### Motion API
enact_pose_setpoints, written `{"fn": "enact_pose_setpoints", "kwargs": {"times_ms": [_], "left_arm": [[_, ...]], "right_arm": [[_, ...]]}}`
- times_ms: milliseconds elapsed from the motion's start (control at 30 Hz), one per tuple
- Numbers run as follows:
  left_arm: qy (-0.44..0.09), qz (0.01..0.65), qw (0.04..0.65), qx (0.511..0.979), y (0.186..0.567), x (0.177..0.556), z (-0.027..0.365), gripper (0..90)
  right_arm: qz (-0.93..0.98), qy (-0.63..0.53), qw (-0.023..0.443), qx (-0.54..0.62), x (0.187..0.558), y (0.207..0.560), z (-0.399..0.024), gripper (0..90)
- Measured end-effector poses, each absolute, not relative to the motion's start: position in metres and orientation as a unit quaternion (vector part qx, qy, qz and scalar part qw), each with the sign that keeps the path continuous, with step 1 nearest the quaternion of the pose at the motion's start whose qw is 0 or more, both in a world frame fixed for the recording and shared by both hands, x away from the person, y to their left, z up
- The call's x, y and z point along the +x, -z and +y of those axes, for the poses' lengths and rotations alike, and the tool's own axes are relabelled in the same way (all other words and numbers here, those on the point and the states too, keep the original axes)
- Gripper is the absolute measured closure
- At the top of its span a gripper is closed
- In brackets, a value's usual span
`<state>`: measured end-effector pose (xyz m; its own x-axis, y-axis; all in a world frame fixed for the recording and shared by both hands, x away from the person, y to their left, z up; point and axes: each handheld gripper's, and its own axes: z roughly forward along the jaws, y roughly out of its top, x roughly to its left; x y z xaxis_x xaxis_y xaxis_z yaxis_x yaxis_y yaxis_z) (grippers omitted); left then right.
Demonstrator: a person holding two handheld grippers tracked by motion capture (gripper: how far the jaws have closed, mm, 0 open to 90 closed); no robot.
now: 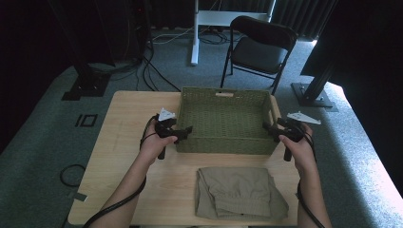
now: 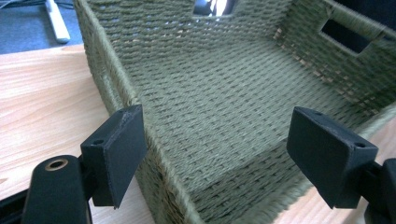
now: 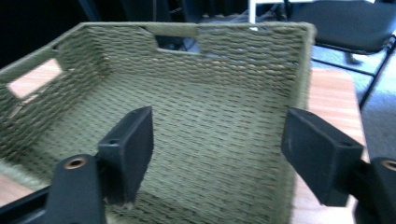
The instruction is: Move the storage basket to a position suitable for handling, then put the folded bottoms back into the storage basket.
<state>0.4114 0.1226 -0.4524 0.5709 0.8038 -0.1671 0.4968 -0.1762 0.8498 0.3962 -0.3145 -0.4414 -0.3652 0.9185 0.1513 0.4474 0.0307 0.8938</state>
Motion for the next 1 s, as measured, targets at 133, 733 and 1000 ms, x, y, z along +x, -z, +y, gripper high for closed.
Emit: {"fn": "enact_pose_setpoints", "kwargs": {"times_ms": [133, 733, 1000], "left_arm": [[-0.163, 0.416, 0.49, 0.748, 0.445, 0.406, 0.123, 20.2], [-0.154, 0.372, 0.502, 0.765, 0.435, 0.378, 0.118, 20.0], [-0.148, 0.356, 0.504, 0.773, 0.433, 0.365, 0.113, 20.0]], "right_arm": [[0.682, -0.474, 0.25, 0.498, 0.389, 0.438, -0.309, 20.2], [0.7, -0.491, 0.251, 0.454, 0.365, 0.429, -0.297, 18.0], [0.702, -0.491, 0.261, 0.445, 0.351, 0.427, -0.297, 16.2]]}}
